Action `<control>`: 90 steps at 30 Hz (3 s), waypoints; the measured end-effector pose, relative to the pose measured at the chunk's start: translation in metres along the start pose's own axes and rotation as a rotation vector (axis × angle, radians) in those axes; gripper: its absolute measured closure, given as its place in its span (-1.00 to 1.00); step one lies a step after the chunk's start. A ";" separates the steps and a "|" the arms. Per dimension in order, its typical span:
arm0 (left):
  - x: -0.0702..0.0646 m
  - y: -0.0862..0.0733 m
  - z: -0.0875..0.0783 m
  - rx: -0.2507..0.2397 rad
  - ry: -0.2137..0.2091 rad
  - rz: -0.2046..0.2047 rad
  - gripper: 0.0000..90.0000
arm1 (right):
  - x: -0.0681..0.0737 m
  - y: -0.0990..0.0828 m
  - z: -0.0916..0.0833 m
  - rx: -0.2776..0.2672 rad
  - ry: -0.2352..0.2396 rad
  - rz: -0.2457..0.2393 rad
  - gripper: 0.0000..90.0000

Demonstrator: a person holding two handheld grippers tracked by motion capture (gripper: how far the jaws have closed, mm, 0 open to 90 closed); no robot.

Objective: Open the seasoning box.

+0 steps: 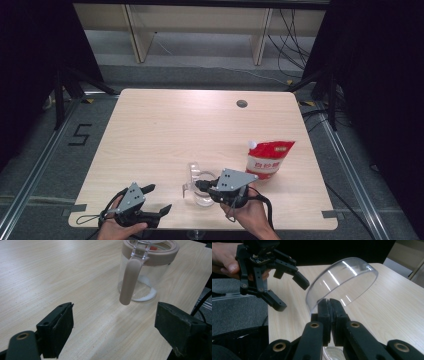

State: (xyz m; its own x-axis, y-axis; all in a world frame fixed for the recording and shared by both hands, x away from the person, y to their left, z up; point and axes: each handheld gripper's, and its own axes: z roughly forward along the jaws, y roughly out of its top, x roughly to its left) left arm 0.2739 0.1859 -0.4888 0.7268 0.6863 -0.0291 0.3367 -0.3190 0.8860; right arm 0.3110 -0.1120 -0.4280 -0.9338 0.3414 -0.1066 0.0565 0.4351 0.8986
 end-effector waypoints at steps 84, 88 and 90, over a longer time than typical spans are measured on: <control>0.000 -0.004 0.002 0.008 -0.015 -0.007 -0.66 | -0.100 -0.144 -0.148 0.035 -0.397 0.221 -0.64; 0.001 -0.004 0.003 0.014 -0.014 0.017 -0.66 | -0.106 -0.144 -0.143 0.021 -0.384 0.219 -0.65; -0.001 -0.004 0.003 0.016 -0.019 -0.006 -0.66 | -0.107 -0.143 -0.141 0.025 -0.374 0.218 -0.64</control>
State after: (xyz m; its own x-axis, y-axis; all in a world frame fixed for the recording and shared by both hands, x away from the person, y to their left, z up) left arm 0.2737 0.1843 -0.4944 0.7360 0.6756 -0.0439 0.3510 -0.3253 0.8781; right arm 0.3533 -0.3282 -0.4855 -0.7074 0.7036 -0.0664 0.2509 0.3378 0.9071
